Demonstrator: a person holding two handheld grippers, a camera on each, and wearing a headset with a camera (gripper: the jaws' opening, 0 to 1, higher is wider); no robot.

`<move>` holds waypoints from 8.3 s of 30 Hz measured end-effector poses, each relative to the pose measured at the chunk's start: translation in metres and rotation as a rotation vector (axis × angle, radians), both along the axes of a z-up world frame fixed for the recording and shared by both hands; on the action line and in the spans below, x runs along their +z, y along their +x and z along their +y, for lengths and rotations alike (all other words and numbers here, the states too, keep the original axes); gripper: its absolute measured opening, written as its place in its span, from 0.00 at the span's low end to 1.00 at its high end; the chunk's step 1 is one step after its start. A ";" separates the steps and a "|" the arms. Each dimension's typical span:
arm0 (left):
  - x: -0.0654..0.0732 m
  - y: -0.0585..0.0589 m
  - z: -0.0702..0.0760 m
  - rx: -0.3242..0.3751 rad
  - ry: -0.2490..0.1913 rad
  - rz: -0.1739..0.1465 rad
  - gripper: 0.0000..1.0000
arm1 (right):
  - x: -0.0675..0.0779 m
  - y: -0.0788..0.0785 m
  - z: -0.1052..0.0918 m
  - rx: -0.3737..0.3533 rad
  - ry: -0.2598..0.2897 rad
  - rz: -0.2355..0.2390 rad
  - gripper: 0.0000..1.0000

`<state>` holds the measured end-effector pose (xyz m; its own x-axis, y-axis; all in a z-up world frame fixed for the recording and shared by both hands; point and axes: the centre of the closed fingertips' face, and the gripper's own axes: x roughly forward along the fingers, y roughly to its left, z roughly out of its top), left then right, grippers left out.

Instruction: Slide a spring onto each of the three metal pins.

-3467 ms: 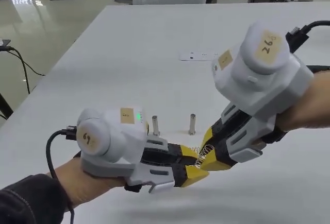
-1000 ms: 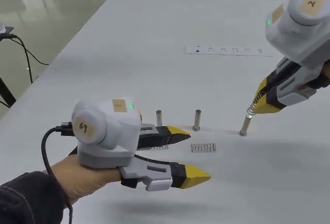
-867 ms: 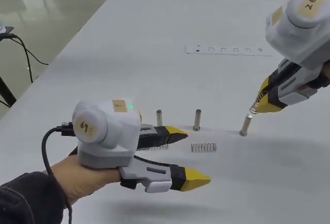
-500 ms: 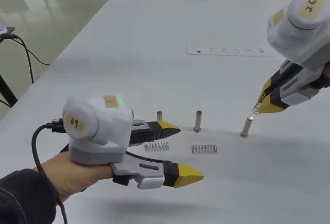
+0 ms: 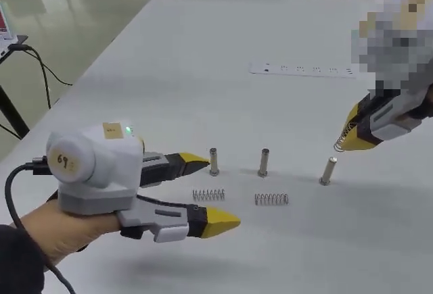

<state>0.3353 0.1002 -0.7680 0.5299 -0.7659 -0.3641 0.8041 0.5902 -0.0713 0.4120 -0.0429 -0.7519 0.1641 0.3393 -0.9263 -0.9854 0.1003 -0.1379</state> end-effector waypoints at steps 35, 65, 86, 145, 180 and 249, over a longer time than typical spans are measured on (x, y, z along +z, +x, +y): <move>-0.014 -0.002 0.010 0.100 0.006 0.012 0.74 | -0.036 0.012 -0.007 0.004 -0.092 0.047 0.08; -0.016 0.000 0.010 0.094 0.006 0.016 0.73 | -0.074 0.015 -0.007 -0.032 -0.117 0.090 0.08; -0.017 -0.001 0.010 0.095 0.006 0.021 0.73 | -0.096 0.021 -0.005 -0.059 -0.116 0.074 0.09; -0.016 -0.005 0.006 0.076 0.016 0.014 0.72 | -0.056 -0.012 0.045 0.086 -0.014 -0.007 0.29; -0.020 -0.008 0.004 0.063 0.022 0.029 0.70 | -0.111 -0.033 0.062 0.131 -0.061 0.109 0.13; -0.007 -0.018 -0.018 -0.055 0.041 -0.005 0.44 | -0.049 -0.075 0.078 0.224 0.019 0.117 0.08</move>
